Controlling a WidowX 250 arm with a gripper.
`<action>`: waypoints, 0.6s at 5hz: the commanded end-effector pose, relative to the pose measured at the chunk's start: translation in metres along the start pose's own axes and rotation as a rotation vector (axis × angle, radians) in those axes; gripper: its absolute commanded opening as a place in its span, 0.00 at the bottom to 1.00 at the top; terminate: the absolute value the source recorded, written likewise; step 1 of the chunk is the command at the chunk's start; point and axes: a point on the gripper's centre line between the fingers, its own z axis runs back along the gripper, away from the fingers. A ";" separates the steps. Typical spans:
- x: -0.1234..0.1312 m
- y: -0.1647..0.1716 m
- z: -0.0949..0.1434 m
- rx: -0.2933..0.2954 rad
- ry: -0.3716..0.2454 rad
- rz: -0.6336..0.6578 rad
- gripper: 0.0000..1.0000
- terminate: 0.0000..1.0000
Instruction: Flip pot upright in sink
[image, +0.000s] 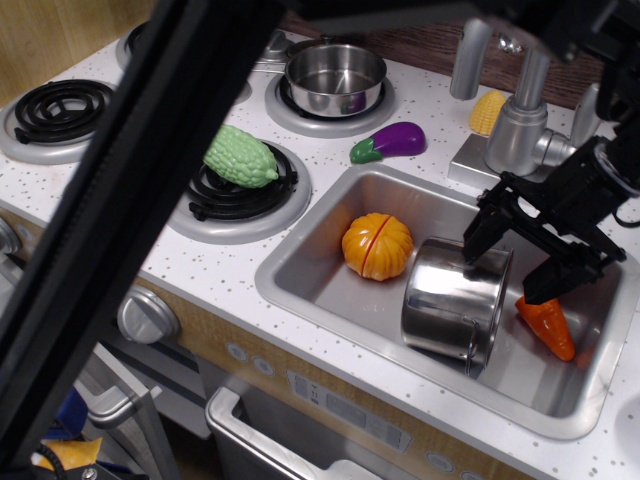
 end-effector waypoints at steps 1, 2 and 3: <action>0.005 0.010 0.013 0.046 -0.075 0.015 1.00 0.00; 0.004 0.016 0.006 0.090 -0.097 0.002 1.00 0.00; 0.005 0.023 -0.006 0.104 -0.131 -0.008 1.00 0.00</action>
